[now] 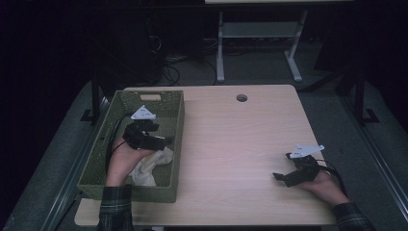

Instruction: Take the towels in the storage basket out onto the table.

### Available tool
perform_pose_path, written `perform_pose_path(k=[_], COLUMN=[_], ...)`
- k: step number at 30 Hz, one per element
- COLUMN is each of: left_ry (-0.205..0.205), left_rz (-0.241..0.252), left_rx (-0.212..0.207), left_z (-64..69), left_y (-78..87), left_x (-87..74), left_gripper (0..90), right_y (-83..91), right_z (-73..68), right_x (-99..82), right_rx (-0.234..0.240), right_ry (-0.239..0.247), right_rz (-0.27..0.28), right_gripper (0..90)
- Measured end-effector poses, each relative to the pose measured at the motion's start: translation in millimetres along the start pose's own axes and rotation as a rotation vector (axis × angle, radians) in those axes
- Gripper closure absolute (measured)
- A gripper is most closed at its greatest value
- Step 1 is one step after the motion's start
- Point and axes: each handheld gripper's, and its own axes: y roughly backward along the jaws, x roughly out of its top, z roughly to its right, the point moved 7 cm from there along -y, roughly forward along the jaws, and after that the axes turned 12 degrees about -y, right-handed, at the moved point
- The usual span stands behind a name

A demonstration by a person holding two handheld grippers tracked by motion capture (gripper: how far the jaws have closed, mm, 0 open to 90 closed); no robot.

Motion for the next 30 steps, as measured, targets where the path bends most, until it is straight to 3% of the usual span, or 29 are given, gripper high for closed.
perform_pose_path(k=[8,10,14,24,30], left_ry=[0.034,0.046,0.069,0.097,0.077], left_rz=[-0.019,-0.055,-0.086,-0.146,-0.21], left_rx=[0.04,0.062,0.067,0.04,0.032], left_z=[-17.9,-25.5,-32.1,-32.1,-29.9], left_y=[2.5,2.3,1.2,-13.0,-22.9], left_x=[-19.4,-31.6,-45.9,-68.1,-79.9], left_gripper=[22.1,22.1,21.7,20.6,17.9], right_y=[0.0,-0.1,-0.1,-0.1,0.0], right_z=[0.1,0.1,0.1,0.1,0.1], right_x=[0.0,0.1,0.1,0.0,0.0], right_rx=[0.0,0.0,0.0,0.0,0.0], right_ry=[0.001,0.002,0.002,0.001,0.001], right_rz=[0.0,0.001,0.001,0.0,0.0], right_gripper=[1.3,1.3,1.3,1.3,1.3])
